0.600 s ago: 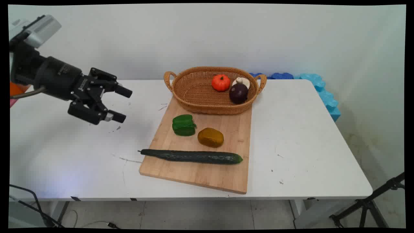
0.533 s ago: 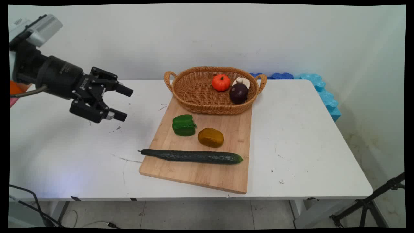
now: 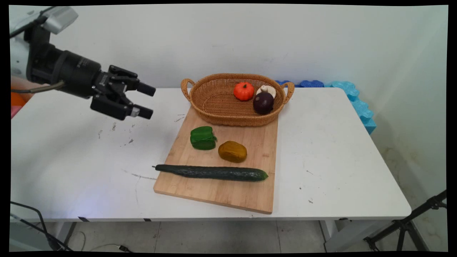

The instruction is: Pick up the cucumber from the cutting board

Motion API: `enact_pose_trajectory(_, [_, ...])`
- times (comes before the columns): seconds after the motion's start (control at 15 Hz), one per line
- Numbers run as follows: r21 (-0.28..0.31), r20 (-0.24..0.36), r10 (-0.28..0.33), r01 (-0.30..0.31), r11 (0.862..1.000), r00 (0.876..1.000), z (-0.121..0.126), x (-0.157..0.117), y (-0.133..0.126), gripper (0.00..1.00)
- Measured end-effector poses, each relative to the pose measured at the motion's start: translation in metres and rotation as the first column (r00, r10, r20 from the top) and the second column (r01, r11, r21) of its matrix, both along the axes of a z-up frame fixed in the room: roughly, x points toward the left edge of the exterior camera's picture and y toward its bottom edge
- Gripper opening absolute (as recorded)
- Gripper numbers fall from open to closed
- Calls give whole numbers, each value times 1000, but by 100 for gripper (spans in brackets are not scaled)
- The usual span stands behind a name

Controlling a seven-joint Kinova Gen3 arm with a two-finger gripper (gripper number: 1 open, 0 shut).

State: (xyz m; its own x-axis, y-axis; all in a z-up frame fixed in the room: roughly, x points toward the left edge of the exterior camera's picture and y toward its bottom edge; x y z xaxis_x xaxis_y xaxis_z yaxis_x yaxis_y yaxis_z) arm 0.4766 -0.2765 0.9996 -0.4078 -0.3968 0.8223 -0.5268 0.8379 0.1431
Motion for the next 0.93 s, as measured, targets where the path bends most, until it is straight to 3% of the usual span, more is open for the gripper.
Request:
enact_pose_trajectory(0.53, [28, 48, 20, -22, 999, 999, 0, -64, -12, 100])
enact_pose_trajectory(0.93, [32, 168, -15, 10, 999, 986, -27, -110, -27, 100])
